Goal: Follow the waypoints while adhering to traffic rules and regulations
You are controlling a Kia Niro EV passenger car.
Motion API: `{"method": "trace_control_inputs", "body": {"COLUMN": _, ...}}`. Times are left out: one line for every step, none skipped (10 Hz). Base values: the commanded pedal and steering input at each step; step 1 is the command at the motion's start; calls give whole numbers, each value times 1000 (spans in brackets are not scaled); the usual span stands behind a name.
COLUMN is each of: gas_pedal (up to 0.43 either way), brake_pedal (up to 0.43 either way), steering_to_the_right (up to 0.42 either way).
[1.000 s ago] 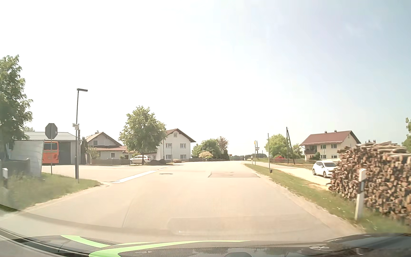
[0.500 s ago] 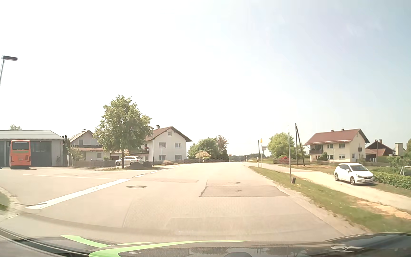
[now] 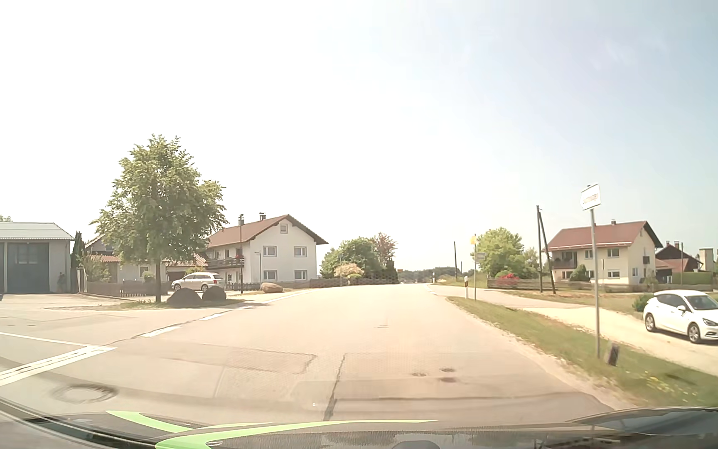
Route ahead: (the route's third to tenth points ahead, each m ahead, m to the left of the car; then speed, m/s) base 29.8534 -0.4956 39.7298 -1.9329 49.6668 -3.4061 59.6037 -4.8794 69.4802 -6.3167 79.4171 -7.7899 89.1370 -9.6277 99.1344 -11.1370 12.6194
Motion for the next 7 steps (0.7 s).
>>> {"method": "trace_control_inputs", "body": {"gas_pedal": 130, "brake_pedal": 0, "steering_to_the_right": 6}}
{"method": "trace_control_inputs", "body": {"gas_pedal": 130, "brake_pedal": 0, "steering_to_the_right": 6}}
{"method": "trace_control_inputs", "body": {"gas_pedal": 130, "brake_pedal": 0, "steering_to_the_right": 6}}
{"method": "trace_control_inputs", "body": {"gas_pedal": 130, "brake_pedal": 0, "steering_to_the_right": 6}}
{"method": "trace_control_inputs", "body": {"gas_pedal": 130, "brake_pedal": 0, "steering_to_the_right": 6}}
{"method": "trace_control_inputs", "body": {"gas_pedal": 130, "brake_pedal": 0, "steering_to_the_right": 6}}
{"method": "trace_control_inputs", "body": {"gas_pedal": 130, "brake_pedal": 0, "steering_to_the_right": 6}}
